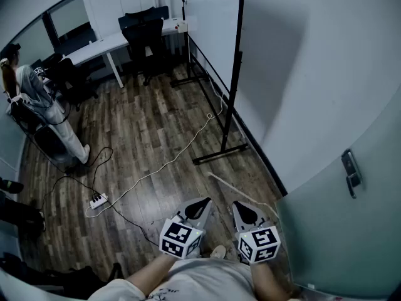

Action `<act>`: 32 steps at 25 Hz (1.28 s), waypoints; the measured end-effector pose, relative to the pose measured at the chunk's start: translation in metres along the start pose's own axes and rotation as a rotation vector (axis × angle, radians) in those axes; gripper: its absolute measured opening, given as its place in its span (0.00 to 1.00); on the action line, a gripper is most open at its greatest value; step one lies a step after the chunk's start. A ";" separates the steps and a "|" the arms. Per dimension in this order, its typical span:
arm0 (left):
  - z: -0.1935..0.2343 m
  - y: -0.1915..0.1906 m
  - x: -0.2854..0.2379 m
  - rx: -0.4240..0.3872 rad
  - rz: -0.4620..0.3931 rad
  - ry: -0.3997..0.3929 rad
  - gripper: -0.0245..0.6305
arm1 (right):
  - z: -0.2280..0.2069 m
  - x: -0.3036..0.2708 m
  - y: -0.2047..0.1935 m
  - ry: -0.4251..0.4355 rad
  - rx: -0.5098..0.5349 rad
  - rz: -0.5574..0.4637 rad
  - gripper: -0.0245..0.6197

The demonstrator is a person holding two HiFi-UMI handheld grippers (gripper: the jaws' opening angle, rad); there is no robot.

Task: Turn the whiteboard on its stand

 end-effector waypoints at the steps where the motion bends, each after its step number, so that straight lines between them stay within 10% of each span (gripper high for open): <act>1: 0.001 -0.001 0.001 0.001 0.000 -0.001 0.05 | 0.001 0.000 0.000 -0.001 0.001 0.000 0.05; 32: 0.058 0.007 0.034 0.010 -0.038 -0.076 0.05 | 0.041 -0.036 0.008 -0.073 -0.043 -0.024 0.05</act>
Point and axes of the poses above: the fingertips, and each gripper's own axes: x backward along the fingers, z to its left, y out of its top, the point moved 4 cm from there along x, backward along the fingers, and after that the axes turned 7 degrees about x, right-handed, at the moved point
